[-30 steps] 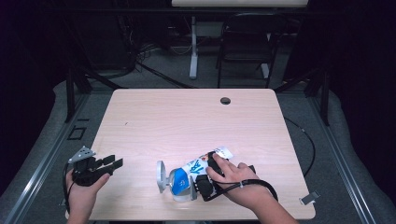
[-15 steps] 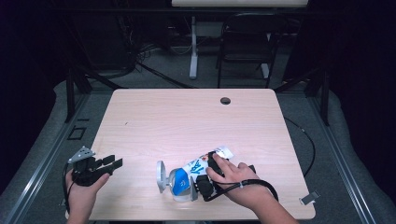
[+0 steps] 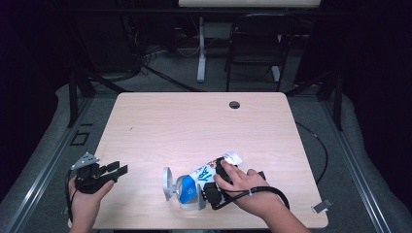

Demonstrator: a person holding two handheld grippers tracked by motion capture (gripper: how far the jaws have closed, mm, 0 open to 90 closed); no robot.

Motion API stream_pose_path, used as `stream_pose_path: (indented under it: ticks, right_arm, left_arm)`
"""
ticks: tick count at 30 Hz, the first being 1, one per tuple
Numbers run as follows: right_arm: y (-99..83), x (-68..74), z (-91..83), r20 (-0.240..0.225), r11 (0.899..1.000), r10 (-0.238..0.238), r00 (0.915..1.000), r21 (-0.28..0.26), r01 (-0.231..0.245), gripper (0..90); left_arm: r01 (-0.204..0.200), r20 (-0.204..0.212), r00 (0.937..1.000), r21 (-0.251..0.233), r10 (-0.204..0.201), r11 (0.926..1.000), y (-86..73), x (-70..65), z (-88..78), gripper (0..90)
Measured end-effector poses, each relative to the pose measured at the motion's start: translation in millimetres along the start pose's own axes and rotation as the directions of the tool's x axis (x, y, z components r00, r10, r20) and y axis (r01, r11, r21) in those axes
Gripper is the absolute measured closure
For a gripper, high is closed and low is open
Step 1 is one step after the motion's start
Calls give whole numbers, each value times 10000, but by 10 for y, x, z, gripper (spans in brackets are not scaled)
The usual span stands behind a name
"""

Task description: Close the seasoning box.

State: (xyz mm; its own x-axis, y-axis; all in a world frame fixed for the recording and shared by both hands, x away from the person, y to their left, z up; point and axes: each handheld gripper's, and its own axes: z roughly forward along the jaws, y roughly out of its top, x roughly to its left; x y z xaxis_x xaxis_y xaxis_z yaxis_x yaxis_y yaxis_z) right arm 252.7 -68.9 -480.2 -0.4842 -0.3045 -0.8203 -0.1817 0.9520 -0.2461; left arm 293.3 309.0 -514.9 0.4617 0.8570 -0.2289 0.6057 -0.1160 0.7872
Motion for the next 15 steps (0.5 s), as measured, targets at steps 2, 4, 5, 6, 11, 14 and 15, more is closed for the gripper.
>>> stream_pose_path:
  ticks: [2, 4, 5, 6, 11, 14, 15]
  right_arm:
    - [0, 2, 0, 19, 10000, -11, 10000, -6, 11, 493]
    - [0, 1, 0, 16, 10000, -14, 10000, -7, 14, 493]
    - [1, 1, 0, 25, 10000, -23, 10000, -7, 23, 493]
    - [-2, 7, 5, 42, 10000, 29, 10000, -78, -29, 494]
    - [-5, 12, 14, 8, 9998, 104, 9999, -183, -103, 494]
    - [-2, 10, 9, 15, 9999, 73, 10000, -127, -72, 494]
    - [-1, 12, 11, 18, 9999, 65, 10000, -128, -65, 494]
  left_arm:
    - [7, 15, 10000, 25, -7, 10000, 1, 1, -3, 563]
    - [17, 19, 10000, 23, -17, 10000, 0, 3, -2, 562]
    - [23, 18, 10000, 28, -23, 10000, -1, 3, -2, 562]
    - [25, 18, 10000, 29, -25, 10000, -1, 4, -2, 562]
    - [31, 13, 10000, 21, -31, 10000, -3, 5, 0, 562]
    - [51, 26, 10000, 27, -51, 10000, -5, 10, 1, 563]
    - [47, 13, 10000, 54, -47, 10000, -4, 11, -1, 563]
